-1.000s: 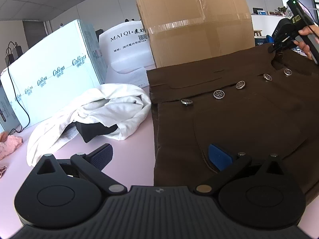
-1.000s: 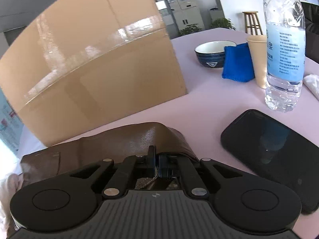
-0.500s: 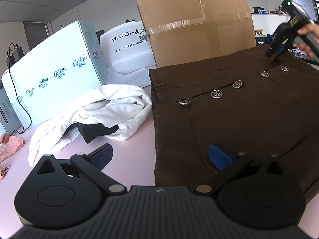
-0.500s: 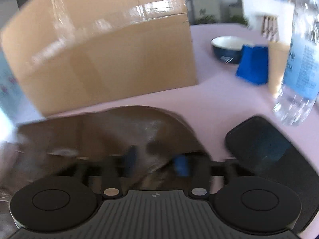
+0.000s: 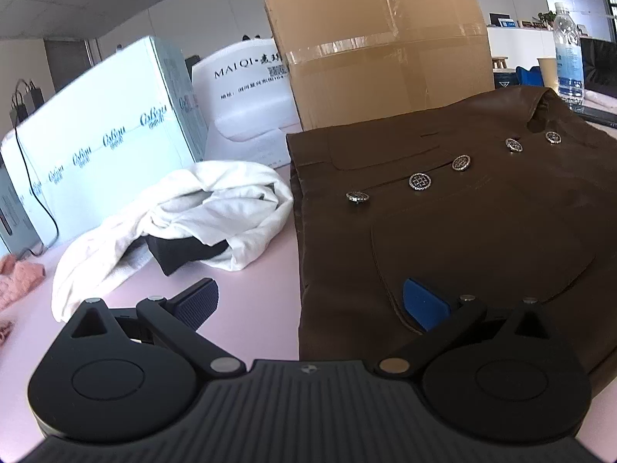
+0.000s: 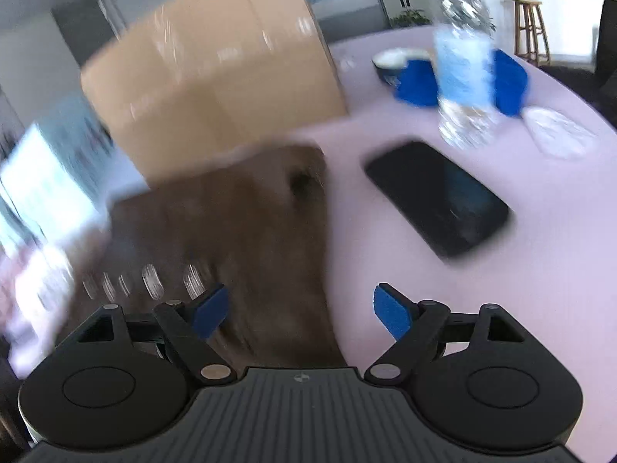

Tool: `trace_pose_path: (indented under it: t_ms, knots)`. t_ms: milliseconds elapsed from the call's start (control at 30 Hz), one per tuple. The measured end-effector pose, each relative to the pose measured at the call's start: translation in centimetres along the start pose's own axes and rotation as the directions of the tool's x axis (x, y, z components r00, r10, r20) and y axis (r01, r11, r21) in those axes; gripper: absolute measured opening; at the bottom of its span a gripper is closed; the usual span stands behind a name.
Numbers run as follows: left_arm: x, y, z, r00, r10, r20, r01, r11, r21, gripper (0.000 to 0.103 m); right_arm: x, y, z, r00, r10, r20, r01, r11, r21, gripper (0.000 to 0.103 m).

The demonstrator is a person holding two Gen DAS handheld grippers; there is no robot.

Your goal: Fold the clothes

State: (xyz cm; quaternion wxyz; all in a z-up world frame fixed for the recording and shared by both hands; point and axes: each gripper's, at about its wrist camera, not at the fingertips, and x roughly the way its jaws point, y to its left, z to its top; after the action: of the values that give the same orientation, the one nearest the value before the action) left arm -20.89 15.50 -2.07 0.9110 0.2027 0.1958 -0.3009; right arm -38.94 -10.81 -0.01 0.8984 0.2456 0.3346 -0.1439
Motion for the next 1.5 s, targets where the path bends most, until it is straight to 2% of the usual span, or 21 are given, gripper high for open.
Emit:
trace_pose_path:
  t_ms: [67,133,200,300,333,400,467,533,600,667,800,900,933,1000,1100,1267,1300,1367,1467,1500]
  knots:
    - [0.1,0.3,0.1,1.0,-0.013,-0.014,0.013,1.0,-0.011,0.103,-0.8,-0.7,-2.7,0.999,0.028,-0.044,-0.028,0.999,0.021,0.081]
    - [0.0,0.1,0.2,1.0,-0.013,-0.019,0.013,1.0,0.003,0.103,-1.5,-1.1,-4.3,0.997,0.064,-0.053,-0.061,0.997,0.041,0.081]
    - [-0.1,-0.1,0.3,1.0,-0.02,-0.025,0.02,0.999,0.026,0.103,-3.0,-1.2,-6.0,0.99,0.137,-0.041,-0.136,0.99,0.032,0.077]
    - [0.1,-0.3,0.9,0.998,-0.043,-0.054,0.046,0.997,0.058,0.103,-4.1,-1.2,-7.7,0.966,0.252,-0.051,-0.252,0.968,0.016,0.072]
    - [0.2,-0.2,1.3,0.995,-0.049,-0.083,0.055,0.996,0.067,0.103,-4.2,-1.3,-8.0,0.964,0.261,-0.043,-0.261,0.965,0.015,0.07]
    - [0.4,-0.2,1.8,0.992,-0.054,-0.117,0.063,0.995,0.077,0.103,-4.4,-1.6,-8.3,0.961,0.275,-0.022,-0.274,0.961,0.029,0.056]
    - [0.2,-0.6,2.0,0.992,-0.028,-0.123,0.043,0.991,0.127,0.103,-4.1,-2.2,-8.3,0.955,0.296,0.0,-0.295,0.953,0.066,0.055]
    - [-0.2,-1.4,1.7,0.996,-0.003,-0.091,0.02,0.983,0.182,0.103,-3.5,-2.4,-8.2,0.947,0.322,0.01,-0.322,0.944,0.073,0.055]
    - [-0.2,-1.9,1.6,0.998,-0.001,-0.069,0.014,0.982,0.19,0.103,-3.0,-2.1,-7.9,0.938,0.346,0.009,-0.346,0.936,0.062,0.055]
    - [0.4,-2.1,1.7,0.998,0.006,-0.055,0.001,0.991,0.131,0.103,-2.8,-1.6,-7.8,0.934,0.357,0.007,-0.357,0.933,0.042,0.054]
    - [1.4,-2.5,1.8,0.999,-0.028,-0.028,0.029,0.998,0.052,0.103,-2.4,-0.3,-8.4,0.948,0.316,0.024,-0.316,0.949,-0.025,0.026]
    - [2.2,-1.5,2.3,0.994,-0.082,-0.066,0.08,0.996,-0.029,0.103,-2.6,0.1,-9.0,0.955,0.293,0.044,-0.291,0.955,-0.047,0.013]
    - [2.4,-0.8,2.3,0.992,-0.098,-0.084,0.091,0.993,-0.078,0.103,-2.7,0.2,-9.2,0.955,0.293,0.049,-0.291,0.956,-0.046,0.011]
    - [2.3,-0.3,2.1,0.992,-0.083,-0.094,0.072,0.991,-0.117,0.103,-3.1,0.5,-9.6,0.951,0.298,0.085,-0.296,0.954,-0.045,0.009]
    - [1.5,-0.5,2.0,0.996,-0.043,-0.072,0.036,0.995,-0.094,0.103,-3.6,1.2,-10.0,0.945,0.293,0.143,-0.287,0.956,-0.06,0.007]
    - [-1.4,-3.0,1.7,0.998,0.047,0.038,-0.05,0.995,0.089,0.103,-5.4,1.3,-10.5,0.936,0.299,0.185,-0.292,0.954,-0.062,0.007]
    - [-1.8,-3.5,1.6,0.997,0.067,0.034,-0.07,0.99,0.12,0.103,-5.9,1.2,-10.8,0.93,0.313,0.194,-0.306,0.95,-0.065,0.007]
    - [-2.9,-3.8,1.3,0.996,0.087,0.011,-0.088,0.983,0.162,0.103,-7.1,0.9,-11.6,0.903,0.372,0.214,-0.362,0.928,-0.083,0.007]
    - [-4.9,-3.2,0.9,0.998,0.053,-0.026,-0.048,0.987,0.154,0.103,-8.4,0.3,-12.2,0.867,0.424,0.263,-0.414,0.905,-0.096,0.007]
    - [-5.6,-3.0,0.8,0.999,0.041,-0.028,-0.036,0.989,0.141,0.103,-8.9,0.1,-12.4,0.846,0.444,0.296,-0.436,0.895,-0.096,0.007]
